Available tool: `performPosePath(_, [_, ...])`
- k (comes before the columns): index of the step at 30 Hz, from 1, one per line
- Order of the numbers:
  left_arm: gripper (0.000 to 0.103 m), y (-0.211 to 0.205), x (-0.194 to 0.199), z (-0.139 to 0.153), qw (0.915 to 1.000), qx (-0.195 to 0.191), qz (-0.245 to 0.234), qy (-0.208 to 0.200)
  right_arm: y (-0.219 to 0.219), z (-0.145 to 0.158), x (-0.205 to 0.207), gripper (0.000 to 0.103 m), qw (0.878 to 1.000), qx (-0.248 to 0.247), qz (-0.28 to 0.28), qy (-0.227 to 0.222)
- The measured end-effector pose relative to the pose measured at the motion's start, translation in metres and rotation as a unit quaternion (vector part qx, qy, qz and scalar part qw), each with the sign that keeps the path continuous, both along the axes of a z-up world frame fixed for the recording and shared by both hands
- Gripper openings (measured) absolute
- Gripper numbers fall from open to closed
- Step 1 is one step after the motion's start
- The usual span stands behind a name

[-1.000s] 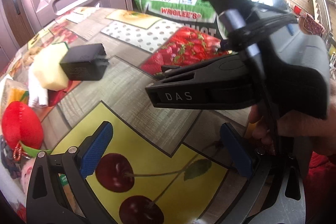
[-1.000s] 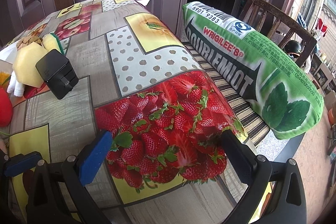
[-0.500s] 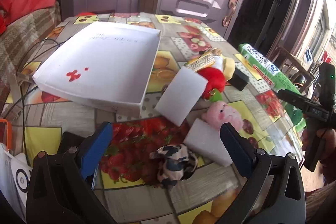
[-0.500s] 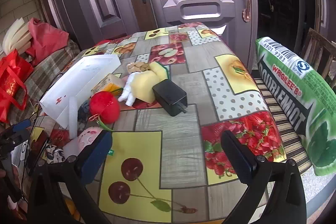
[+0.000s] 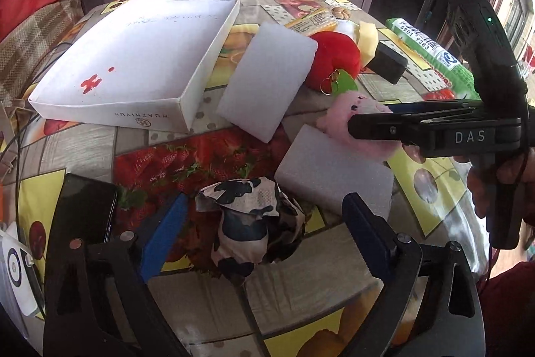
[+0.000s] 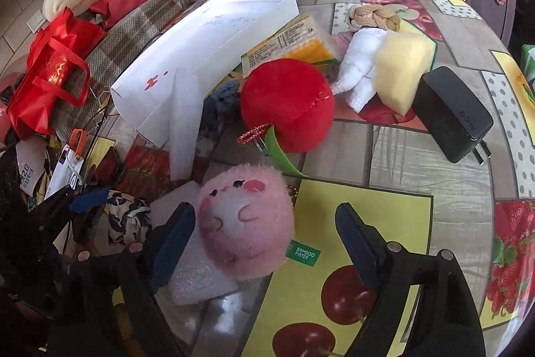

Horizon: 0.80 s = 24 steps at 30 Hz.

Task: Organize soft objects
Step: 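Grasp the cow plush with the left gripper while the right grasps the pink pig plush, then carry both plushes over the white box and release them inside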

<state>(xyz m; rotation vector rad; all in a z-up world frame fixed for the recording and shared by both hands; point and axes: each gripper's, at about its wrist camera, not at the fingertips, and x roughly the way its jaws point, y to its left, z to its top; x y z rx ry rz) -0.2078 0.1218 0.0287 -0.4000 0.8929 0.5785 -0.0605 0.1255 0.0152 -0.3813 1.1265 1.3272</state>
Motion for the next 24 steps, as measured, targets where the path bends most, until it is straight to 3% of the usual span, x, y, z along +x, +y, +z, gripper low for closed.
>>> performPosePath(1, [0.080,0.002,0.000,-0.003,0.9999,-0.012,-0.006,0.003,0.001,0.000,0.001,0.065,1.000,-0.003,0.000,0.010])
performPosePath(2, [0.067,0.003,0.001,-0.006,0.9996,-0.018,-0.017,0.014,0.002,0.000,0.000,0.056,1.000,-0.003,0.000,0.014])
performPosePath(3, [0.048,0.002,0.004,-0.011,0.9989,-0.018,-0.029,0.032,0.001,0.003,-0.002,0.050,1.000,-0.004,0.003,0.013])
performPosePath(4, [0.045,0.000,0.004,-0.013,0.9984,-0.007,-0.039,0.040,-0.001,0.007,-0.003,0.050,1.000,-0.007,0.003,0.003])
performPosePath(5, [0.036,-0.002,0.003,-0.012,0.9980,-0.006,-0.051,0.036,-0.003,0.010,-0.003,0.049,1.000,-0.005,0.000,-0.008])
performPosePath(6, [0.032,-0.001,0.001,-0.011,0.9979,-0.018,-0.056,0.027,-0.009,0.016,-0.002,0.049,1.000,0.002,-0.006,-0.011])
performPosePath(11, [0.032,0.008,-0.010,0.017,0.9993,0.002,-0.028,-0.024,-0.048,0.062,0.008,0.048,0.992,0.079,-0.044,-0.083])
performPosePath(13, [0.032,0.013,-0.014,0.051,0.9984,0.023,-0.007,-0.051,-0.057,0.087,0.015,0.048,0.986,0.112,-0.071,-0.104])
performPosePath(15, [0.032,0.016,-0.013,0.092,0.9947,0.068,0.004,-0.077,-0.067,0.120,0.023,0.048,0.977,0.152,-0.090,-0.123])
performPosePath(19, [0.032,0.030,-0.009,0.184,0.9777,0.159,0.044,-0.130,-0.072,0.192,0.026,0.048,0.944,0.243,-0.123,-0.187])
performPosePath(24, [0.032,0.037,-0.015,0.269,0.9451,0.242,0.086,-0.202,-0.092,0.251,0.026,0.049,0.891,0.356,-0.166,-0.226])
